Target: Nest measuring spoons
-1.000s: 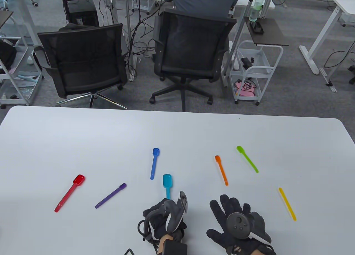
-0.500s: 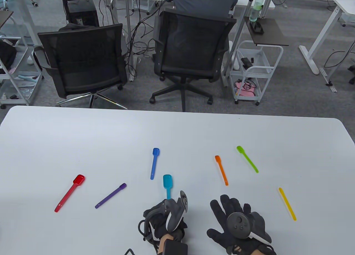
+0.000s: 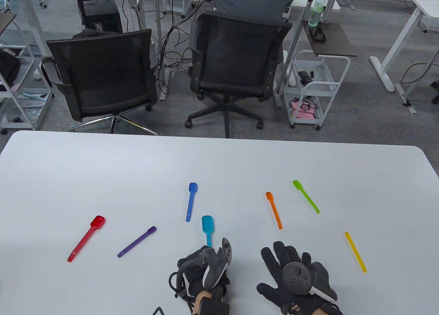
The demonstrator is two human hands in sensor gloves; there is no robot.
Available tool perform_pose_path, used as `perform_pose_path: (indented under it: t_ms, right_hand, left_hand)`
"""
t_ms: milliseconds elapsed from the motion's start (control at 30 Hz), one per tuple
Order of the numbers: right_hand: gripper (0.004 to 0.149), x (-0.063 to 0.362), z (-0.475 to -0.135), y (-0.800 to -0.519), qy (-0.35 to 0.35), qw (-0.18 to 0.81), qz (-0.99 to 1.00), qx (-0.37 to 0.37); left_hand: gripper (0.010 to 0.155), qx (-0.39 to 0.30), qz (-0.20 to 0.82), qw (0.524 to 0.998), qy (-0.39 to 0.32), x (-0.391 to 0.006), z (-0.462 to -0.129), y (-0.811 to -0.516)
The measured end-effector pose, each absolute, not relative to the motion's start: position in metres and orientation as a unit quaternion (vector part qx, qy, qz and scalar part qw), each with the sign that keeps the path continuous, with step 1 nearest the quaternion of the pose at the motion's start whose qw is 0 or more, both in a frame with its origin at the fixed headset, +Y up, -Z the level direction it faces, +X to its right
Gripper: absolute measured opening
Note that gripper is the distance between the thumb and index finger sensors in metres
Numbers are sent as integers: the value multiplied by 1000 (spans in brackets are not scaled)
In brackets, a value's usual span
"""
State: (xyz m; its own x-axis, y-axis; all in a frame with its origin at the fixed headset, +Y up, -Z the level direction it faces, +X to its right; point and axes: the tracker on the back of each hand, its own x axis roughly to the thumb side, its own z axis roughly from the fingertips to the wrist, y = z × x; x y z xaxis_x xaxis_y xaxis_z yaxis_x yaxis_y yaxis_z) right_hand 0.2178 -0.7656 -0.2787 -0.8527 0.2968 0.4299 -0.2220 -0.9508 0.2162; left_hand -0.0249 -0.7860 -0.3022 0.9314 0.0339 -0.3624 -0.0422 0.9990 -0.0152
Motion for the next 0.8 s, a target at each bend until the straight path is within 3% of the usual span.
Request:
perform_pose_path:
  t_ms: [233, 433, 800]
  right_hand:
    - [94, 221, -281, -768, 91, 146, 958, 230]
    - [95, 221, -285, -769, 96, 148, 958, 227]
    - [95, 221, -285, -770, 99, 149, 958, 225]
  left_hand:
    - [74, 42, 26, 992, 112, -72, -309, -734]
    - [79, 47, -27, 994, 98, -153, -308, -708]
    - [90, -27, -36, 989, 144, -294, -298, -729]
